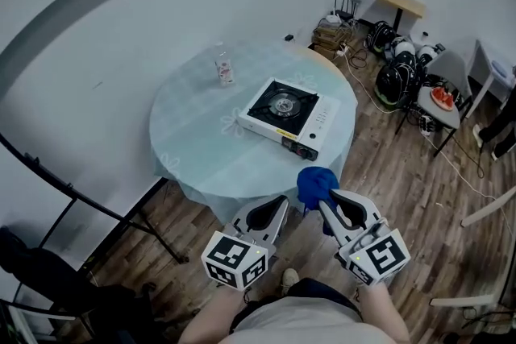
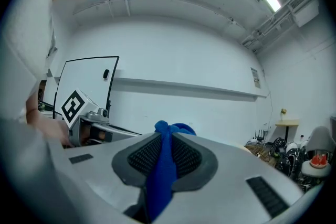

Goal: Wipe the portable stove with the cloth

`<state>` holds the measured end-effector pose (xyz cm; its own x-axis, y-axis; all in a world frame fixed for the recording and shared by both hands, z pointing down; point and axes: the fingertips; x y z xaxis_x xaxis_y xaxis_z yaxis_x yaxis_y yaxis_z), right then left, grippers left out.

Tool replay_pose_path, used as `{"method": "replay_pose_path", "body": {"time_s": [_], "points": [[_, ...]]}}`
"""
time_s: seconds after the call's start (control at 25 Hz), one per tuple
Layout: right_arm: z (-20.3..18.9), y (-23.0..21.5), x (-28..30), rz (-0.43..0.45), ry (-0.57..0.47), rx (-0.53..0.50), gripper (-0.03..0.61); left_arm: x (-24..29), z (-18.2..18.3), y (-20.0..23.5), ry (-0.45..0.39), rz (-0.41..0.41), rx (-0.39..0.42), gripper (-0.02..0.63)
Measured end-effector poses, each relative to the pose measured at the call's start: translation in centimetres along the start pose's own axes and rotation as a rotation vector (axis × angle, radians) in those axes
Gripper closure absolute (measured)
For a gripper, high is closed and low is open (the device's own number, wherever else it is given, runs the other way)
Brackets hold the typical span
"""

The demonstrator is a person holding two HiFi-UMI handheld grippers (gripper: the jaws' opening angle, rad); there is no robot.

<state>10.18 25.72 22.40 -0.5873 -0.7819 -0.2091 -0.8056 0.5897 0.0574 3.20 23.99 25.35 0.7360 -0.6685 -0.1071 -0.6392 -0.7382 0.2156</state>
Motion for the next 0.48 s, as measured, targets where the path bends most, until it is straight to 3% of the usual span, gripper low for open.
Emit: {"method": "replay_pose_path", "body": {"time_s": [0.2, 0.48], "points": [[-0.9, -3.4, 2.1, 0.014, 0.006, 0.006, 0.508, 3.5, -0.1, 2.1, -0.006, 0.027, -0.010, 0.591], [-3.1, -4.8, 3.4, 0.034, 0.041, 0.034, 0.508, 5.4, -1.1, 4.0, 0.008, 0.054, -0.023, 0.591]]}}
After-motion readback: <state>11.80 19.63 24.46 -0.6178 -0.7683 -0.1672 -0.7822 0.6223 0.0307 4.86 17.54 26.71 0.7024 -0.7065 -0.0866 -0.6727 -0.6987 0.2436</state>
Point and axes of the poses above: the fingertips, and each gripper's own axes: x forward along the fingers, y to its left, z out of its top, and after that the axes turned 15 degrees about -y, right-handed
